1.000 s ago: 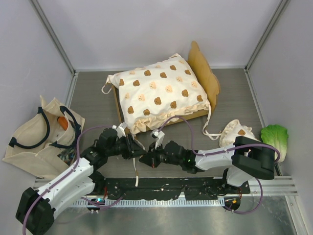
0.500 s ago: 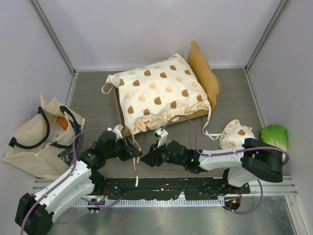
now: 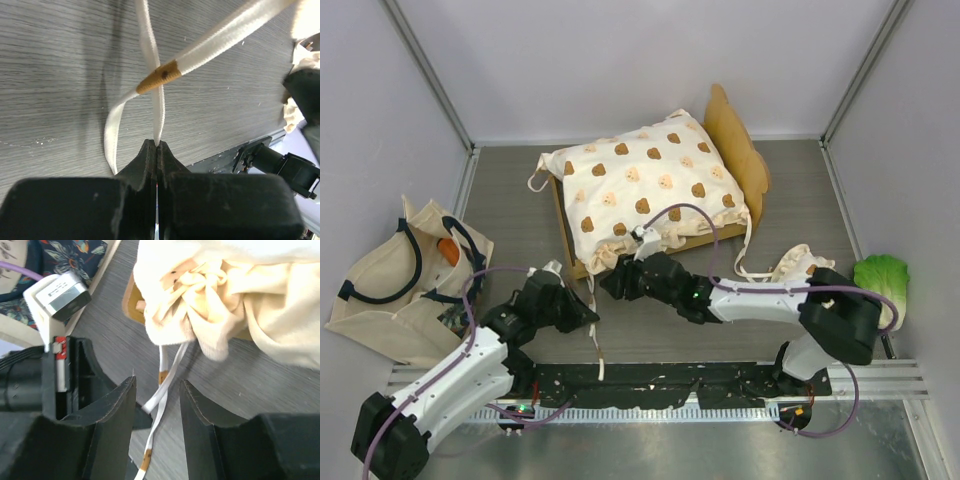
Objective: Set up the pet bed
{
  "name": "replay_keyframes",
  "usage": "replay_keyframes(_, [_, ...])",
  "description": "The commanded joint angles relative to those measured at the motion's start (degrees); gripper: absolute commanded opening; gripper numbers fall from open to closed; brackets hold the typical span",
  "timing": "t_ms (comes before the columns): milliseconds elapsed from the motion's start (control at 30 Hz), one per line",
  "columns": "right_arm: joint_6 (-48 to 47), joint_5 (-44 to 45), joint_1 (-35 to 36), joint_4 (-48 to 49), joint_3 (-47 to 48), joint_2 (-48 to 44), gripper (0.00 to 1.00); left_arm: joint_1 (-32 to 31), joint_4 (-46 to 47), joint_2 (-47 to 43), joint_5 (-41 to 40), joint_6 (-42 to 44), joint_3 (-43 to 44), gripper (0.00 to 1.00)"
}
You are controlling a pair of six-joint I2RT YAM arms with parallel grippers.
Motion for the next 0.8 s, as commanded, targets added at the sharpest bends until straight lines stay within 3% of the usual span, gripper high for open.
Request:
replay_keyframes(0, [0.72, -3.14, -0.67, 1.59, 5.37, 7.31, 0.46, -0.01, -0.63, 1.77, -2.09, 0.66, 2.79, 0.0])
replay_keyframes(367, [1.34, -5.87, -1.46, 10.47, 7.14, 15.4, 0.49, -0.01, -0.1, 2.84, -1.82, 1.36, 3.32, 0.0])
replay_keyframes(767, [2.4, -6.23, -1.9, 12.93, 7.4, 18.38, 0.47, -0.01, -0.01, 3.36, -1.56, 1.8, 4.28, 0.0])
